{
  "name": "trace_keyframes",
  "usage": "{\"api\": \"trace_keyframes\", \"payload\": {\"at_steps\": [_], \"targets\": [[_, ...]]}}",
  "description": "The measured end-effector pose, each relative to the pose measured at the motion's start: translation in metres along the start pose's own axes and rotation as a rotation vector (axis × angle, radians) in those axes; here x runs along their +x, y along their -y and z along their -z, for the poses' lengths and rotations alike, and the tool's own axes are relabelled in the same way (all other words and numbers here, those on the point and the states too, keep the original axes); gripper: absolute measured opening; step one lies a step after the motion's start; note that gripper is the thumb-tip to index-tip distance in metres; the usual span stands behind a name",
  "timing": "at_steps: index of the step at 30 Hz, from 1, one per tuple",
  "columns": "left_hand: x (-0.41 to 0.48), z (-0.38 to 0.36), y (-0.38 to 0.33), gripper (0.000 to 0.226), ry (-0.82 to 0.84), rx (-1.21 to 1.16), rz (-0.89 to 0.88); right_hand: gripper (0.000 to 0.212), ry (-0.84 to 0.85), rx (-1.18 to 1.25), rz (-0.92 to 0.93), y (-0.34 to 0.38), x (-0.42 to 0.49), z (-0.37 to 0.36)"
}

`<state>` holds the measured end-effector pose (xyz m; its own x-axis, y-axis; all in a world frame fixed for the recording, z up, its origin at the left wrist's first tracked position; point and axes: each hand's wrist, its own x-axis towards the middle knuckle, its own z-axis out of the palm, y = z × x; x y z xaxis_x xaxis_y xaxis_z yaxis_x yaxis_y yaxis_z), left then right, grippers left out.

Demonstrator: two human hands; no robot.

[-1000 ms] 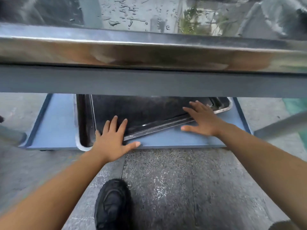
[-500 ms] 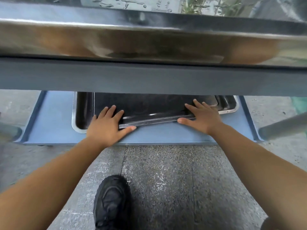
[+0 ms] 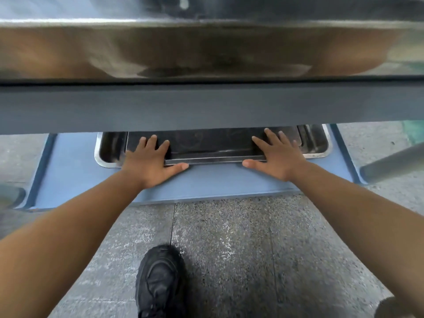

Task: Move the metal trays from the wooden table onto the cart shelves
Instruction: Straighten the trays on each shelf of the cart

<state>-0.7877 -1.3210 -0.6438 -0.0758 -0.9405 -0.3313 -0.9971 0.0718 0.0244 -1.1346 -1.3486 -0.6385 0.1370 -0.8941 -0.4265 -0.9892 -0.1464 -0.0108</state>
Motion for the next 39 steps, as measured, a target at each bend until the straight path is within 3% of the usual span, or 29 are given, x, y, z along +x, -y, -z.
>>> {"api": "trace_keyframes", "payload": {"at_steps": [39], "targets": [[-0.095,-0.031,-0.012,0.119,0.009,-0.006,0.041,0.111,0.051,0.011,0.012,0.011,-0.083,-0.039]]}}
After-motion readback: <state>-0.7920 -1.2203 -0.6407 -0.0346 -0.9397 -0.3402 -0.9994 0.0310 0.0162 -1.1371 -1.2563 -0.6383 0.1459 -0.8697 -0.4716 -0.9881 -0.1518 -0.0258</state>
